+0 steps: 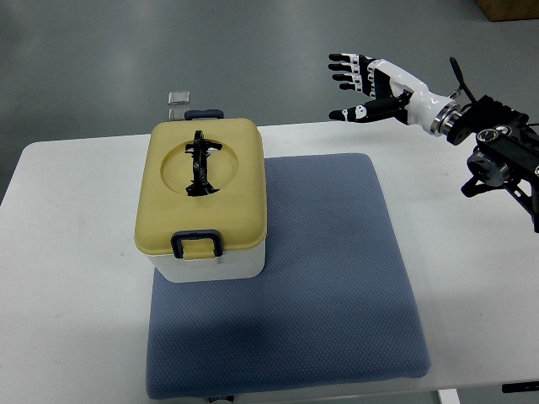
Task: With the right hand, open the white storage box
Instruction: 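Move the right hand over the yellow lid toward its black handle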
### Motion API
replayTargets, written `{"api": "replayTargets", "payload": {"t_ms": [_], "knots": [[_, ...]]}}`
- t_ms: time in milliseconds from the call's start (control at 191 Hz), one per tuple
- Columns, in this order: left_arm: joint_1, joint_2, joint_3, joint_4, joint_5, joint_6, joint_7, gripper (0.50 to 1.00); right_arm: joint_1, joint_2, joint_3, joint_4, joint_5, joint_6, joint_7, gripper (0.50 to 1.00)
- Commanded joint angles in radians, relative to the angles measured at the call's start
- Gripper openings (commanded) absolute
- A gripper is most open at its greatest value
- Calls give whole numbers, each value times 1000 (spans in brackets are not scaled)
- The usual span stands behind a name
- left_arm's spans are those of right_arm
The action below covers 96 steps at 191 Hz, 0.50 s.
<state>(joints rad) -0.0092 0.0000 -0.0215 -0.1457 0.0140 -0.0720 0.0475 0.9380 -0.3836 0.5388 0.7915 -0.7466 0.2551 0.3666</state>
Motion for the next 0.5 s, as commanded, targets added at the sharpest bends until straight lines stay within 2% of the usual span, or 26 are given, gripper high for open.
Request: {"api": "replayTargets", "payload": {"t_ms": [0, 497], "knots": [[0, 0, 0, 0, 0, 0, 0, 1000, 22, 6, -2, 8, -76, 0, 0, 924], [0, 0, 2, 1, 0, 1, 0, 1000, 130, 28, -3, 84, -290, 32, 6, 915]]}}
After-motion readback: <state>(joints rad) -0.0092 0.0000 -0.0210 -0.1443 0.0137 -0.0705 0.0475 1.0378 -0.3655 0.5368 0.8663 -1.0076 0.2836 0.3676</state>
